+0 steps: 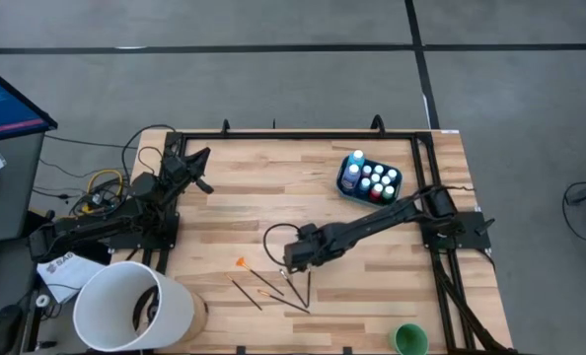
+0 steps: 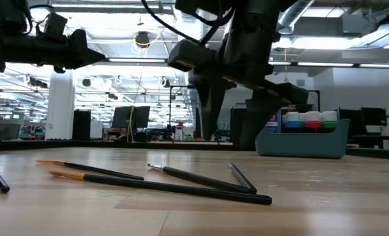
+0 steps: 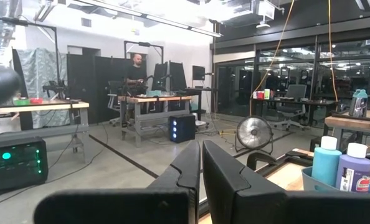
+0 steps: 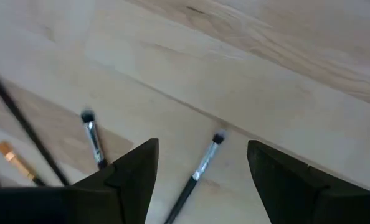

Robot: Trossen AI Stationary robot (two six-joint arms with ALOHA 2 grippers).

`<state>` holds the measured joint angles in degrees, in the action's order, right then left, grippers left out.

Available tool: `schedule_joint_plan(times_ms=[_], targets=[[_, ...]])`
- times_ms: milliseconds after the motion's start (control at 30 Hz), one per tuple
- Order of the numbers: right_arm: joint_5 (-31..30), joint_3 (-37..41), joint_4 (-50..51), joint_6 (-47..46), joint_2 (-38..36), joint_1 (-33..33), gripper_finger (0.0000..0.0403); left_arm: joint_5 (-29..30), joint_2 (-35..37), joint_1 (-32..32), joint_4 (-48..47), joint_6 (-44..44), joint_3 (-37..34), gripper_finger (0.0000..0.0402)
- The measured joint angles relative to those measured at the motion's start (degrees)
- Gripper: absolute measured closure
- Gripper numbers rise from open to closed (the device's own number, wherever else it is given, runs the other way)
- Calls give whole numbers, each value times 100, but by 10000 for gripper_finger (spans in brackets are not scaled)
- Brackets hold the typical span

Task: Pick & Place Paint Supplies
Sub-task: Put the right silver paint brush into the green cup

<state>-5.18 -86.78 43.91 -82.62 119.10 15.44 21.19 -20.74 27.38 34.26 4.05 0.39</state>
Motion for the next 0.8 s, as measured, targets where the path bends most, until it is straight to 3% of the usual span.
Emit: schedule_joint_plan(times_ms=[367, 800], targets=[[88, -2, -90, -479, 209, 28, 171, 0, 1, 2, 19, -1, 1, 394], [89, 6, 15, -595, 216, 24, 276, 0, 1, 1, 31, -1, 0, 394]])
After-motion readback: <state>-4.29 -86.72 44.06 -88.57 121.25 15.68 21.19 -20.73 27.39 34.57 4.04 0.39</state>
